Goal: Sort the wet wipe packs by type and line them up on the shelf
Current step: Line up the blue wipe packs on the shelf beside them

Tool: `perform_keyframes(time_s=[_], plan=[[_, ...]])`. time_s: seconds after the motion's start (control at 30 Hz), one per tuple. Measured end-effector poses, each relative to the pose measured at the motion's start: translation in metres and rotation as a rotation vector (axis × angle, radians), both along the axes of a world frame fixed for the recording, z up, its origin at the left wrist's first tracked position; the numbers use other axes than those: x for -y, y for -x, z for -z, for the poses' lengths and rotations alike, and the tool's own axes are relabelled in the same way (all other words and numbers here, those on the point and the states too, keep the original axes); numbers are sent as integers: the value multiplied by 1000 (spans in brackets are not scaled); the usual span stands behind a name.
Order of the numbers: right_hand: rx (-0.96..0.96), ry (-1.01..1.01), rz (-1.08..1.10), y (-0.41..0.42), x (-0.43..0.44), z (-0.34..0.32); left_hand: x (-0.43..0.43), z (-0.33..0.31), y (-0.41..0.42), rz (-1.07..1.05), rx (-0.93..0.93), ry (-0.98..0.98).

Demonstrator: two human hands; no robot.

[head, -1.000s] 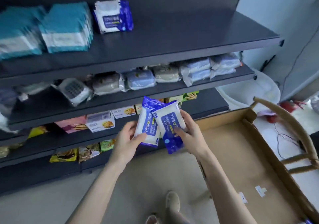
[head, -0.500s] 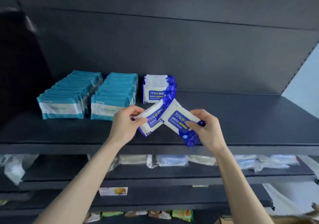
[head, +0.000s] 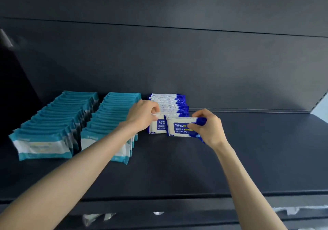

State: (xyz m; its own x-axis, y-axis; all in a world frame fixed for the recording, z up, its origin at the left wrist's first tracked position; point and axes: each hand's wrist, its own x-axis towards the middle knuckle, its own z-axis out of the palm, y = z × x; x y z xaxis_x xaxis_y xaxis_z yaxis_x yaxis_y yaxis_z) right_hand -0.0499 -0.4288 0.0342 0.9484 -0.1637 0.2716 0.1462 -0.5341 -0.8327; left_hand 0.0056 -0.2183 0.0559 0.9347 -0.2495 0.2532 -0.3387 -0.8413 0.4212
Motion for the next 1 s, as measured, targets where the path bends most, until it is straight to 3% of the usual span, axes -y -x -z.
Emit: perform_keyframes(time_s=[0.3,0.57,0.73,0.83,1.0], plan=[[46,143,54,-25,-30,24,-21,-9,-18,230,-190,-63],[221,419,186,-34,-47,36,-16,2,-16,225,24,-175],[95,510,34,-32,-43,42,-17,1,-13,208,131,-314],[39,469,-15,-31,-41,44,-19,1,-14,235,192,-455],[18,454,-23,-32,-39,43,-17,1,-20,202,187,-514]])
